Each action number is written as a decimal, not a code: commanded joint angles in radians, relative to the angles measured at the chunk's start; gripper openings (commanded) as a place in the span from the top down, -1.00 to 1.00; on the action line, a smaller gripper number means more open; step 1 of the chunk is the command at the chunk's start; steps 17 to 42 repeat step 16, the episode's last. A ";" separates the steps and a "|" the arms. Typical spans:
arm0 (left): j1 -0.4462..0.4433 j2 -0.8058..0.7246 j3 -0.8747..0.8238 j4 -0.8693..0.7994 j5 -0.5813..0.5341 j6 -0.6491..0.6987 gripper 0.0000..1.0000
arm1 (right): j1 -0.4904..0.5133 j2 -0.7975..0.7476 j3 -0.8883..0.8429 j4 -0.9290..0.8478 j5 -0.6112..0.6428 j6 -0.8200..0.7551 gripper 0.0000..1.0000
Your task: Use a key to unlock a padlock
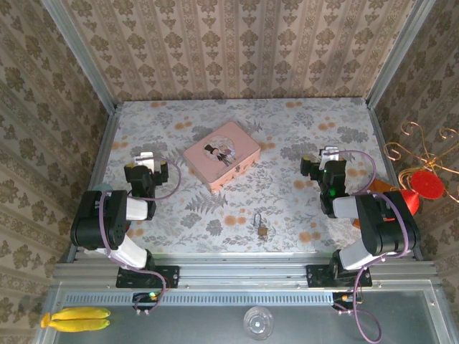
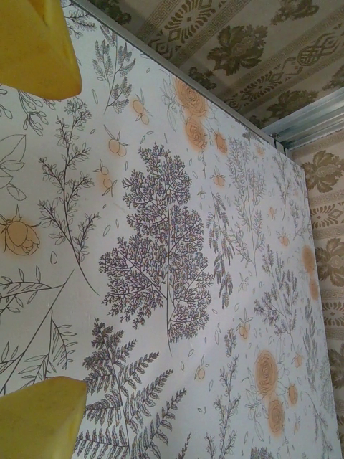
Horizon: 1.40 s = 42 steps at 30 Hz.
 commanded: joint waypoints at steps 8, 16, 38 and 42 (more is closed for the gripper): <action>0.007 -0.011 0.013 0.006 -0.012 -0.016 -1.00 | -0.006 0.010 0.026 -0.024 0.015 0.016 -1.00; 0.008 -0.010 0.013 0.007 -0.013 -0.015 -1.00 | -0.006 0.007 0.015 -0.007 0.017 0.015 -1.00; 0.008 -0.010 0.013 0.007 -0.013 -0.015 -1.00 | -0.006 0.007 0.015 -0.007 0.017 0.015 -1.00; 0.008 -0.010 0.013 0.007 -0.013 -0.015 -1.00 | -0.006 0.007 0.015 -0.007 0.017 0.015 -1.00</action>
